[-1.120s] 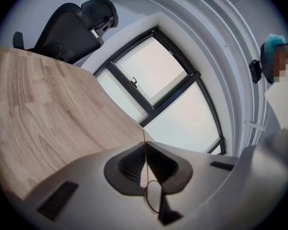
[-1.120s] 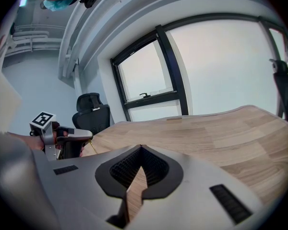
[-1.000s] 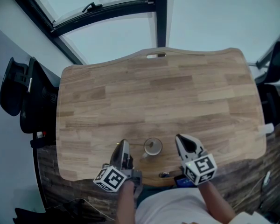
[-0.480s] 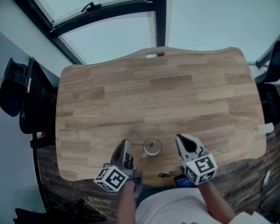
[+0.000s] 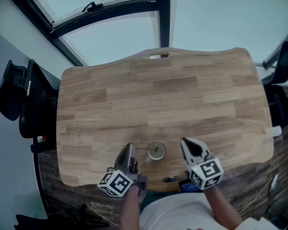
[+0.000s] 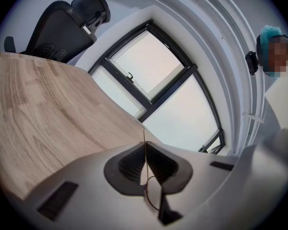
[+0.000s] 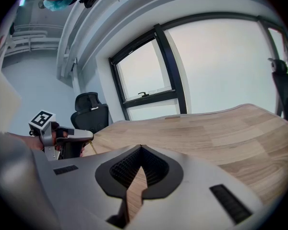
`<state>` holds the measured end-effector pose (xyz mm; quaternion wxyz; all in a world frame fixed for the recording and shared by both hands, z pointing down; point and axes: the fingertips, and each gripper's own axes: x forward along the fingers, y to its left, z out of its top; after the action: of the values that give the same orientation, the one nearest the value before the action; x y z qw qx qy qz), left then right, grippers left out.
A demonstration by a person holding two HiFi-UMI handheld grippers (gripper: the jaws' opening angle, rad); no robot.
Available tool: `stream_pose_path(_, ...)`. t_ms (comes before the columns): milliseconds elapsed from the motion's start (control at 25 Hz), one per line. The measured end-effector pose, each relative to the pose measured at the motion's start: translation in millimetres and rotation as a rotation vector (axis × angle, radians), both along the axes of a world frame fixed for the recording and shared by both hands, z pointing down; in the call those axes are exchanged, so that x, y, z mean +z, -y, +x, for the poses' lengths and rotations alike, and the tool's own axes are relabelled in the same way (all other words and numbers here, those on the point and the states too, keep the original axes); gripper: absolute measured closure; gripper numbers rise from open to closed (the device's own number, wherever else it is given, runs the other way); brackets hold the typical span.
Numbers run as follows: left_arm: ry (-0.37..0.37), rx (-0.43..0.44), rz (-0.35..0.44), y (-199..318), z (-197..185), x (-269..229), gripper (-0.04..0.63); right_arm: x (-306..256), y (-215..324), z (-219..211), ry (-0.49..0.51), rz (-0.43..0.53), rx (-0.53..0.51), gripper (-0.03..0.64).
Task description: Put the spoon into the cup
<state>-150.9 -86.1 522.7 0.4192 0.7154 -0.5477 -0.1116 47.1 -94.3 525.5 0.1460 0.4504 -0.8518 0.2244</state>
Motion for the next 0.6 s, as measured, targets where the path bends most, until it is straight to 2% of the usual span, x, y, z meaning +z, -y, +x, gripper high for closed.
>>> stream_pose_path(360,-0.006,-0.002,-0.005,-0.6,0.5,-0.1,0.592,1.1,-1.8,-0.5,0.000,-0.005,0.000,0.620)
stream_pose_path(600,0.022,0.015,0.003,-1.7,2.5,1.6,0.592,1.8,-3.4,2.3,0.000,-0.006,0.005,0.620)
